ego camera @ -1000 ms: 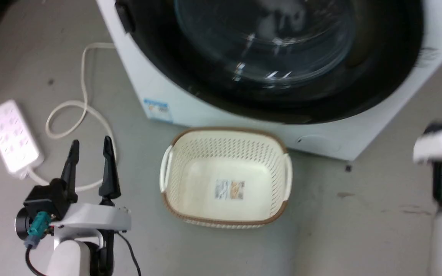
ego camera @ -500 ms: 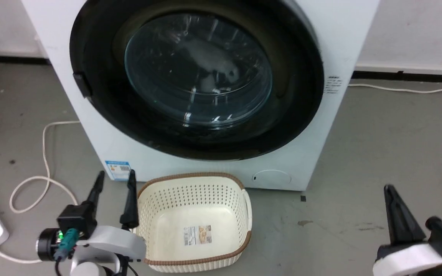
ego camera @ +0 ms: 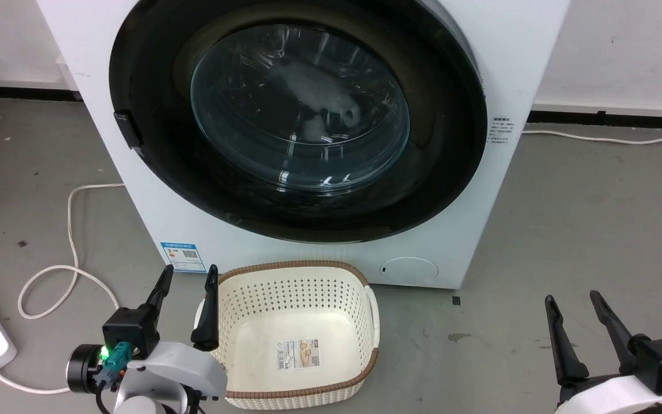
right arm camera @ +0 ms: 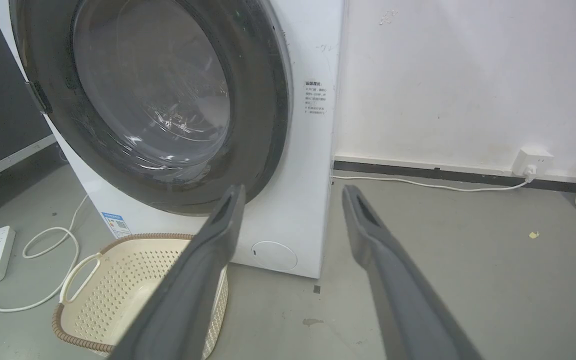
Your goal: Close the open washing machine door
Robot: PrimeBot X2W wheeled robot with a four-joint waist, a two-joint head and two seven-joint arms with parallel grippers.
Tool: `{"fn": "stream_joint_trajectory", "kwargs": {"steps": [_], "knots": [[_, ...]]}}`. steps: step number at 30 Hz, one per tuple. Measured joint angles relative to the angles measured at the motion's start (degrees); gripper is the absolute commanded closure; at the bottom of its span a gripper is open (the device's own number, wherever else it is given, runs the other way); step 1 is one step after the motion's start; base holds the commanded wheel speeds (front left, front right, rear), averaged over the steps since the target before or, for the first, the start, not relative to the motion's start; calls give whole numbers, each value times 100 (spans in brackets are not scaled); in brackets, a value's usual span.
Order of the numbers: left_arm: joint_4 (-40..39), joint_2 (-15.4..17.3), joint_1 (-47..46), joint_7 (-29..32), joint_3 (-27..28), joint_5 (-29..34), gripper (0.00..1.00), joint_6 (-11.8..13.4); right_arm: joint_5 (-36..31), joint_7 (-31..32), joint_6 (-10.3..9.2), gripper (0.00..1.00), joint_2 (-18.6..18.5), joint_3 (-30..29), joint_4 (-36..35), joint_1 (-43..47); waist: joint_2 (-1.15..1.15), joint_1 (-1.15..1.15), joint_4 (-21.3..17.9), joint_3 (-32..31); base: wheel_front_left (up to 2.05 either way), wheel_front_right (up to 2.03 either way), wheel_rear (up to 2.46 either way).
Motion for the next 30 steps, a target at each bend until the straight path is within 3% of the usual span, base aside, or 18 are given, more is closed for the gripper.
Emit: {"fn": "stream_joint_trajectory", "kwargs": {"steps": [30], "knots": [[42,96,-5,14,-90,-166,0,100,108,-134,0,0,0,40,129,-26,0,0,42,71,0,0,0]]}}
